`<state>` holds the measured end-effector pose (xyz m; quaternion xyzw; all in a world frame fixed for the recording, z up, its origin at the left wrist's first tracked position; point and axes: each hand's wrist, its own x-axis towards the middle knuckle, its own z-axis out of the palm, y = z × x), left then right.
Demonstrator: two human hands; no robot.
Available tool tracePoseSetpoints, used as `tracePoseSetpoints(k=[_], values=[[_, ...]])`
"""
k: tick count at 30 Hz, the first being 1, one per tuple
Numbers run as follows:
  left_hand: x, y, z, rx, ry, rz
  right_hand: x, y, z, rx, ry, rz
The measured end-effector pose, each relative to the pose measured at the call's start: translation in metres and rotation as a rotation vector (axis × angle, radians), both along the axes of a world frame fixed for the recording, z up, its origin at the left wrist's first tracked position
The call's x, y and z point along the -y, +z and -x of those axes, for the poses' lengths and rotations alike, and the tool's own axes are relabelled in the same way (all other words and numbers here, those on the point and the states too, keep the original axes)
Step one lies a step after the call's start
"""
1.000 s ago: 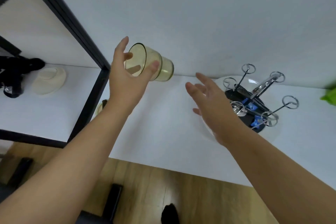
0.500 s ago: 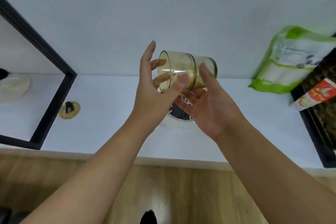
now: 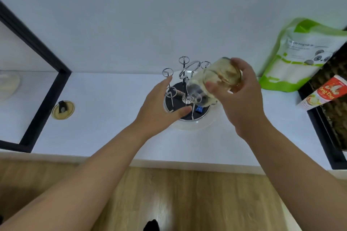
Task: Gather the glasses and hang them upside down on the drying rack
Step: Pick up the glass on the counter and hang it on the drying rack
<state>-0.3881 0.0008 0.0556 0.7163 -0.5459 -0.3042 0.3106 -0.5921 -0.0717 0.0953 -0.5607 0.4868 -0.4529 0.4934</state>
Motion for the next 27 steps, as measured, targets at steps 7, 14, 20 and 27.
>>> tracePoseSetpoints(k=[7, 14, 20, 27], values=[[0.017, -0.023, -0.017, 0.398, -0.189, -0.071, -0.005, -0.027, -0.019, -0.257, 0.124, 0.150], [0.018, -0.033, -0.023, 0.546, -0.265, -0.096, -0.006, -0.052, -0.030, -0.399, 0.195, 0.162], [0.017, -0.034, -0.022, 0.555, -0.278, -0.106, -0.001, -0.078, -0.029, -0.492, 0.219, 0.164], [0.016, -0.031, -0.014, 0.562, -0.268, -0.150, 0.001, -0.097, -0.027, -0.515, 0.210, 0.110]])
